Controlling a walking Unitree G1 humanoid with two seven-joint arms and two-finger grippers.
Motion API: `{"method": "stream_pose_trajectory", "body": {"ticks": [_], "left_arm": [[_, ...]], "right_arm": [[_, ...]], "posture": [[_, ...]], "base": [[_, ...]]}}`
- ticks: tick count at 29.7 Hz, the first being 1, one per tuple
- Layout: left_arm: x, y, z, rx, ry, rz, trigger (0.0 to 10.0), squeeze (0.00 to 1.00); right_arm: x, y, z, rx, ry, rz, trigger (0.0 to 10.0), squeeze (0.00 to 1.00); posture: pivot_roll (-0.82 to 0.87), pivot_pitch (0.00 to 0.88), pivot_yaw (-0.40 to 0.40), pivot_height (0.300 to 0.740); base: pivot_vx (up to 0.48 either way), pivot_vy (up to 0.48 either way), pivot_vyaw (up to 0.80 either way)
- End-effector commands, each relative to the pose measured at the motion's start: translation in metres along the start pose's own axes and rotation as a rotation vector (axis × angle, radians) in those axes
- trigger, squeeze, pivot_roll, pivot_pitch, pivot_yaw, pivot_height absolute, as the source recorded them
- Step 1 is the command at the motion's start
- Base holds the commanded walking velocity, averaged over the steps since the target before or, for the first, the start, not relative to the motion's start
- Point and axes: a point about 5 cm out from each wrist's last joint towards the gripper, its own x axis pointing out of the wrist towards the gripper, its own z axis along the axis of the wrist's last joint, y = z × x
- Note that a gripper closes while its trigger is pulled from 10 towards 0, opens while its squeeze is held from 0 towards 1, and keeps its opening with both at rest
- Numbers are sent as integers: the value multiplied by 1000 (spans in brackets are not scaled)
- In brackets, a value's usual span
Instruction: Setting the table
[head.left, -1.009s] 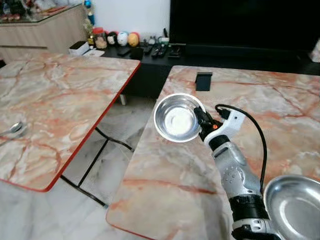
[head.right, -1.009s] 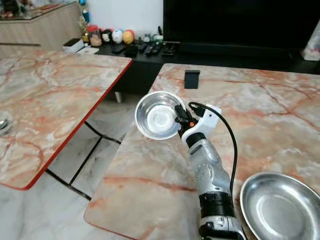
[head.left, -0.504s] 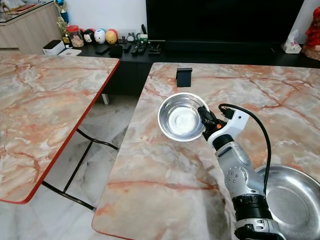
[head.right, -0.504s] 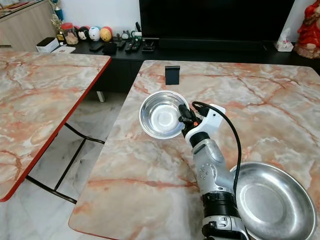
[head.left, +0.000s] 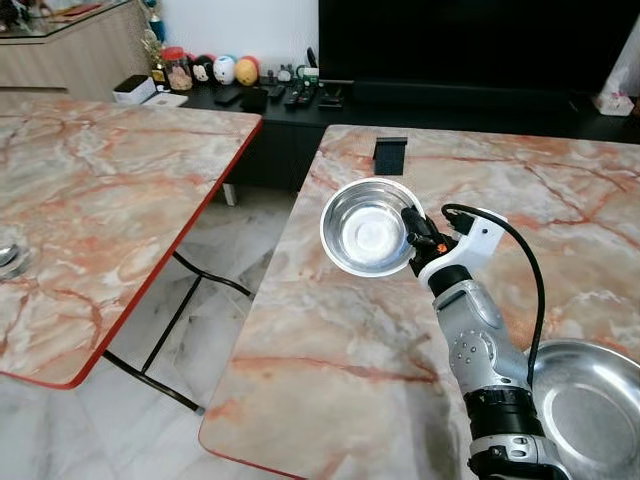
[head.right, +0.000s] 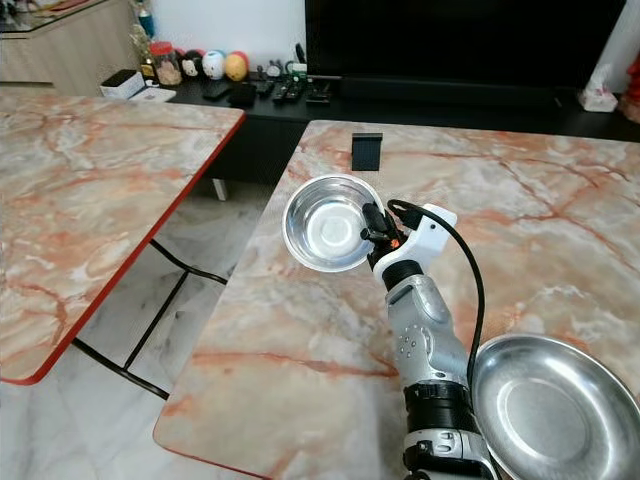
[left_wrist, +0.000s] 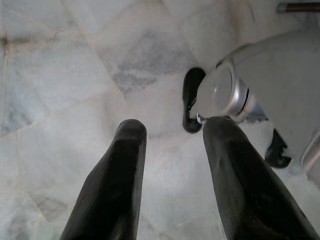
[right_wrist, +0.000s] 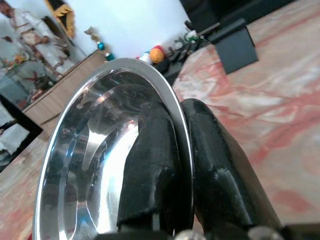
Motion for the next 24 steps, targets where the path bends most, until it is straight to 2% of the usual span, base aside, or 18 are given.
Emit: {"method": "stream_pose_trajectory", "body": {"ticks": [1,7,24], "left_arm": [[0,0,1,7,-1,-5,10000,0],[0,0,1,8,-3,-10,10000,0],[0,0,1,-7,-3,-10,10000,0]], "right_arm": [[2,0,6,-4,-29,-1,10000,0],[2,0,6,-6,-32,0,10000,0],[2,-2,6,-8,-36,-10,10000,0]], "posture": [[-111,0,47,740],[-112,0,47,740],[-110,0,45,740]], "base": [[0,-446,0],[0,-464,0],[0,0,0]]}}
